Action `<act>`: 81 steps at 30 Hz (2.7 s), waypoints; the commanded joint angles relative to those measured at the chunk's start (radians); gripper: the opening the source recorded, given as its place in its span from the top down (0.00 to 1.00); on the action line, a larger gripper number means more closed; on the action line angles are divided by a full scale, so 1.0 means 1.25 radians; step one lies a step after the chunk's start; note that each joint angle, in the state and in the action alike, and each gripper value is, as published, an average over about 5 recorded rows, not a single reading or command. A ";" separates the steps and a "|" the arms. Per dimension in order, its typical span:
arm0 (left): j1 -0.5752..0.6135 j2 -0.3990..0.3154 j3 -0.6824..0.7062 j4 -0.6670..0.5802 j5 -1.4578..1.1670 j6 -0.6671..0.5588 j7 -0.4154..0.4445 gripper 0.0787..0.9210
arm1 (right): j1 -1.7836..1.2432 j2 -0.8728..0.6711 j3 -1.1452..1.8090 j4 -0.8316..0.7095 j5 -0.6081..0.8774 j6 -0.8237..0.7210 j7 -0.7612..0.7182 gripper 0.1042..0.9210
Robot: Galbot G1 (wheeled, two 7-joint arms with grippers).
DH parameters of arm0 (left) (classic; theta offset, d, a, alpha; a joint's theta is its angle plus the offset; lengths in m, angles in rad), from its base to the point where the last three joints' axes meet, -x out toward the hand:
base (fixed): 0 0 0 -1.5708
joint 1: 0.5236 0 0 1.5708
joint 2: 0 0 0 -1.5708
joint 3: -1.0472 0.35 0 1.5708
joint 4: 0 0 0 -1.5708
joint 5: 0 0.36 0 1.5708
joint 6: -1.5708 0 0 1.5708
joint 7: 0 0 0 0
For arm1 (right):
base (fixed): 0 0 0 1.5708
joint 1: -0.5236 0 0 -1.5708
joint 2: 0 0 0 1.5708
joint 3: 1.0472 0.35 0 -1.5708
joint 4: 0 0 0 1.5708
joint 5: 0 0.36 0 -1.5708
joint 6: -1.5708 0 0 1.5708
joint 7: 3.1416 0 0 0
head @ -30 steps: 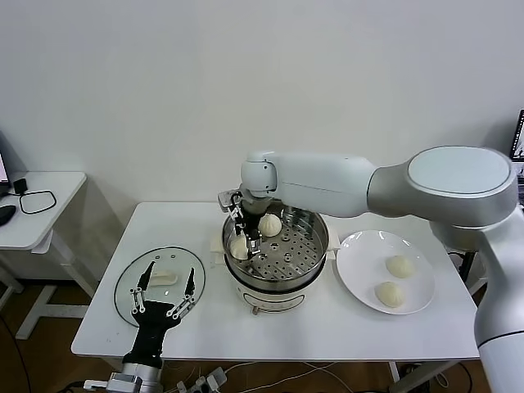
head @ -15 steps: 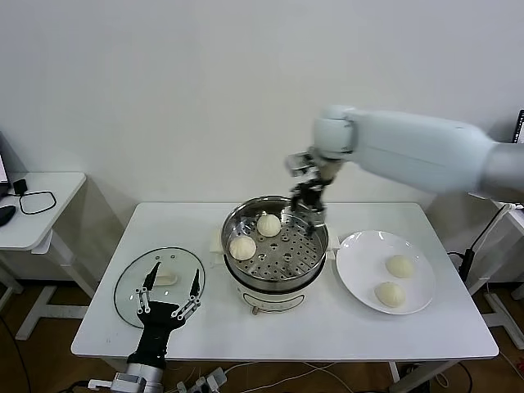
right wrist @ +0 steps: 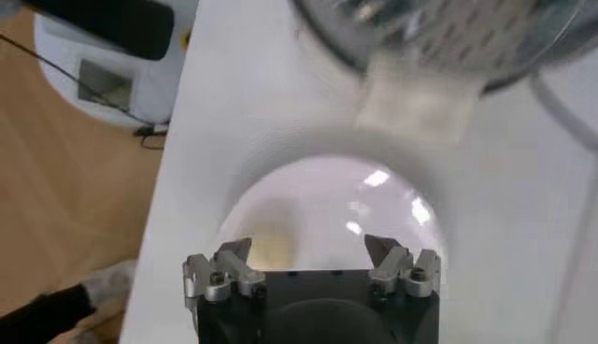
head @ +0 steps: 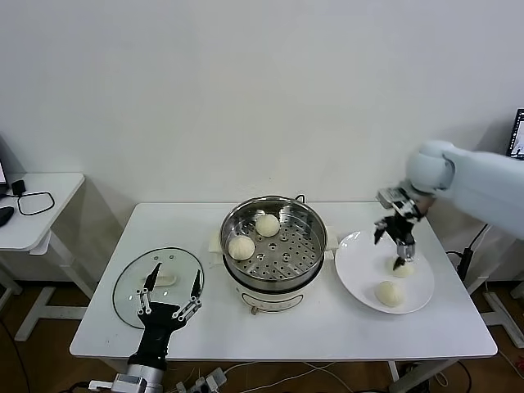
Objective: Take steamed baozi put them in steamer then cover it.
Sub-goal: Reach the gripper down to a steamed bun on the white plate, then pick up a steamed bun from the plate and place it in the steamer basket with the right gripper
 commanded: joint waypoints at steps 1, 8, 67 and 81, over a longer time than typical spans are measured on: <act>0.002 0.000 -0.006 0.002 0.000 0.003 0.000 0.12 | -0.206 -0.061 0.119 -0.064 -0.074 0.017 0.044 0.12; 0.008 -0.004 -0.012 0.002 0.000 0.003 -0.001 0.12 | -0.279 -0.020 0.185 -0.117 -0.083 0.020 0.080 0.12; -0.002 -0.001 -0.022 0.009 -0.009 -0.008 -0.004 0.12 | 0.020 0.358 0.111 0.241 -0.323 0.573 0.050 0.35; 0.004 -0.004 -0.029 0.009 -0.009 -0.014 -0.006 0.12 | -0.081 0.381 0.148 0.198 -0.449 0.601 0.061 0.33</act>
